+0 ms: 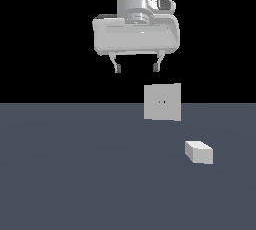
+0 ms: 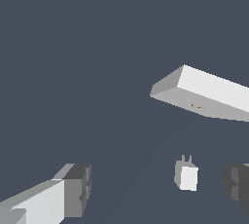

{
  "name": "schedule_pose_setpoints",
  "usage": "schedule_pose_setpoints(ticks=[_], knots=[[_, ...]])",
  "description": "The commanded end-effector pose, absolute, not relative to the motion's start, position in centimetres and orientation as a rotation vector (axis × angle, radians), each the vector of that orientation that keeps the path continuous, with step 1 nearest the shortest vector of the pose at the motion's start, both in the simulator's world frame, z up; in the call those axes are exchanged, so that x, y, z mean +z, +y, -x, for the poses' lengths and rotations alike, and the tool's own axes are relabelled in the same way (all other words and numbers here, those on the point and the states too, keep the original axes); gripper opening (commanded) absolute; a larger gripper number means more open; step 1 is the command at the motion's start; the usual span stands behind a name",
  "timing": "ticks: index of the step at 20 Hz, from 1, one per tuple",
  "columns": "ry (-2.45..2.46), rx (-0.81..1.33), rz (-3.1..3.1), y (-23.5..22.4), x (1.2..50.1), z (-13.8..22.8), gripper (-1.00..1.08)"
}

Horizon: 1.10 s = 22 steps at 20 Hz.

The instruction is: Plug the charger into the wall socket.

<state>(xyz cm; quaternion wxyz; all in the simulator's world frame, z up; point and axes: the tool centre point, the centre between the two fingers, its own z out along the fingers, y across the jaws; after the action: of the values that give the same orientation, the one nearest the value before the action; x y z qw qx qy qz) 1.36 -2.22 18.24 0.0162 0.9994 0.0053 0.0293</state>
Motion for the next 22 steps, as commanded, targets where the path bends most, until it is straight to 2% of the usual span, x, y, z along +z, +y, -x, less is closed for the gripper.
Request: schedule_pose_setpoints(ticks=[1, 11, 22], knots=[[0.017, 0.091, -3.108, -2.2, 18.2, -1.4, 1.0], [0.002, 0.127, -3.107, -3.1, 17.4, -0.5, 1.0], [-0.047, 0.249, -3.102, -6.0, 14.4, 2.2, 1.0]])
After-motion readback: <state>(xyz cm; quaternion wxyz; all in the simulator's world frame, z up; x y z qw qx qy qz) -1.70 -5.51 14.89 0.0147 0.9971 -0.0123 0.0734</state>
